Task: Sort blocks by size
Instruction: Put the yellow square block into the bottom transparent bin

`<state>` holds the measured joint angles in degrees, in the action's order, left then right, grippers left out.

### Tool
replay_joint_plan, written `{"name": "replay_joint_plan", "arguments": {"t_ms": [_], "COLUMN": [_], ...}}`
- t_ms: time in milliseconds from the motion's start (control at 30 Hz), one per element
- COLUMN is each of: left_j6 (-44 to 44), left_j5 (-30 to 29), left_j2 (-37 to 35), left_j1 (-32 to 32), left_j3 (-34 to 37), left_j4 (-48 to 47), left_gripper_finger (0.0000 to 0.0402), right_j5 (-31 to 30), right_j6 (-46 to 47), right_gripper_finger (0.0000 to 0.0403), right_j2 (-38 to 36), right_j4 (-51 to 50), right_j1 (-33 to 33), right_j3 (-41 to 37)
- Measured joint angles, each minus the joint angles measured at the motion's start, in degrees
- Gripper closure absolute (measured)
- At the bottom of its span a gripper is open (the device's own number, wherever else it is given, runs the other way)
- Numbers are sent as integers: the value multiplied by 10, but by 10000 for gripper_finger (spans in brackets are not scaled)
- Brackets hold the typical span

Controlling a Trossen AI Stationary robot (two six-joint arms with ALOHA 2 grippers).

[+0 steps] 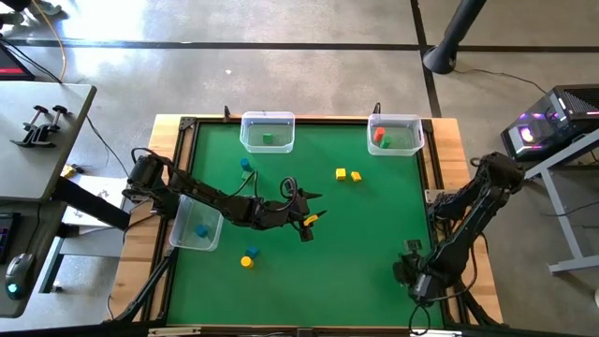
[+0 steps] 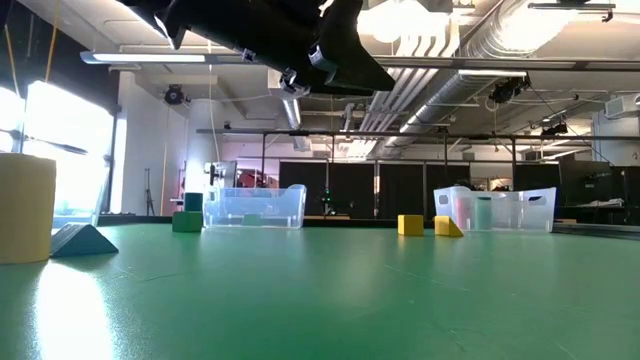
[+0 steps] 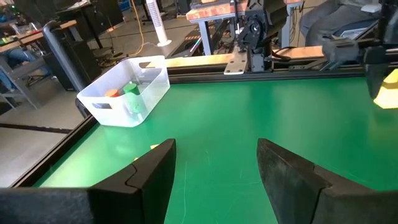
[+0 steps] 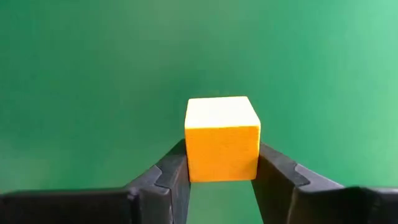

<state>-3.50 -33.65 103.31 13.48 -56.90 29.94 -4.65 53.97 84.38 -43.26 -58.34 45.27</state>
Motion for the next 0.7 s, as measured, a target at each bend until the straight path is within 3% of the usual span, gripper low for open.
{"name": "replay_joint_plan", "arguments": {"t_ms": [200,333,533,700], "left_j6": [-45,-103,-265,-371], "left_j5": [0,3,0,-1], "left_j2": [0,16,76,113], "left_j1": [12,24,61,68], "left_j3": [0,0,-16,-49], "left_j4": [31,89,203,204], "left_gripper_finger": [191,191,191,191], "right_j5": [-217,-284,-218,-118], "right_j6": [-31,-135,-302,-386], "right_gripper_finger": [274,274,274,274], "right_j2": [-92,-154,-165,-161], "right_j4": [115,362,816,987], "right_j1": [43,101,218,298], "right_j3": [-86,-195,-340,-367]}}
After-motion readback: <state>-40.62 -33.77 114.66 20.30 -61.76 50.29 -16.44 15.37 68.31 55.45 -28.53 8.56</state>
